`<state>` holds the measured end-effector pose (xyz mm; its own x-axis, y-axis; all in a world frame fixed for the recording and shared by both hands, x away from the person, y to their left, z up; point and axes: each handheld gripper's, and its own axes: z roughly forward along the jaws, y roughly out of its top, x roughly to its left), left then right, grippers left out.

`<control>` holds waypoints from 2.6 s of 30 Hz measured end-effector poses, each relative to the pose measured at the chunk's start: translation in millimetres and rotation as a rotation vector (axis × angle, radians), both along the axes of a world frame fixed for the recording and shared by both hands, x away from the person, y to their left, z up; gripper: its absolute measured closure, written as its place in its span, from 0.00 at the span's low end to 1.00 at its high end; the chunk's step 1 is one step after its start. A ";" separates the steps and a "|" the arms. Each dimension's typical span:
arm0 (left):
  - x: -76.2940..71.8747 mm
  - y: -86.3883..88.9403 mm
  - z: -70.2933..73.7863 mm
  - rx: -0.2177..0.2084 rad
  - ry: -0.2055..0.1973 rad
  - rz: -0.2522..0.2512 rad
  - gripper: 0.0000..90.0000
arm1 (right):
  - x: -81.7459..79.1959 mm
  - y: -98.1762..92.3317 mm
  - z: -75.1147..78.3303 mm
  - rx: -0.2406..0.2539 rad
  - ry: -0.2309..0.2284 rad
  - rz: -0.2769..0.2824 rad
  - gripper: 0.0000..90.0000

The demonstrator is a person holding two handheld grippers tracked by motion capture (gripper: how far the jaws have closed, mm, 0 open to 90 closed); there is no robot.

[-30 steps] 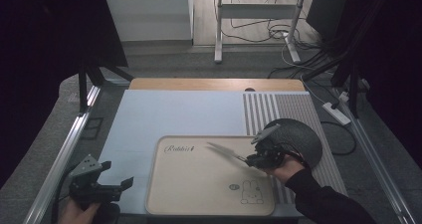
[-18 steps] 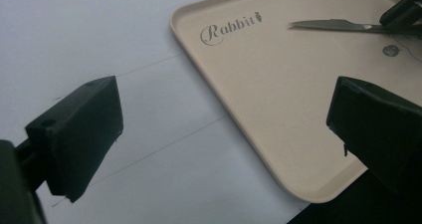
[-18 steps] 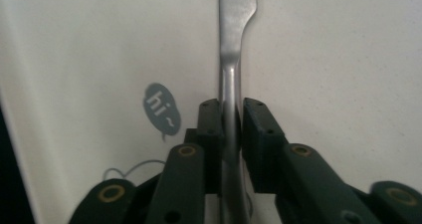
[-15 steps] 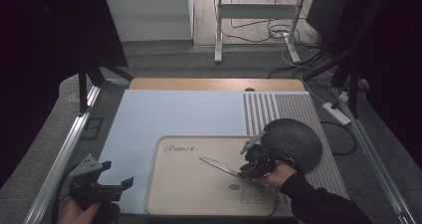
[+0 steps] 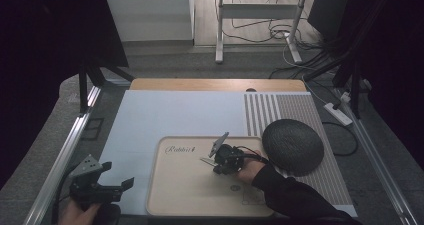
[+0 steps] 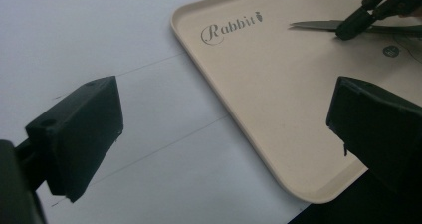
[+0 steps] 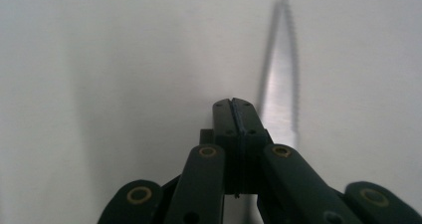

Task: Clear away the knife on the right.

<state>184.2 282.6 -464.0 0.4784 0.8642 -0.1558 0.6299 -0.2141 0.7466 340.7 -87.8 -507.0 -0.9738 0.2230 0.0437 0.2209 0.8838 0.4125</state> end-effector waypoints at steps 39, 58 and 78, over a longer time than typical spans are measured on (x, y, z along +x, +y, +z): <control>0.5 -2.0 0.4 0.011 0.001 -0.003 0.03 | 19.2 -118.8 9.3 -0.055 -0.004 -0.278 1.00; 0.3 -2.8 0.4 0.018 0.000 -0.005 0.03 | 21.4 -116.9 19.5 0.034 -0.001 -0.311 0.80; 0.3 -3.0 0.5 0.019 -0.001 -0.007 0.03 | 15.6 -123.0 35.3 0.078 -0.089 -0.362 0.38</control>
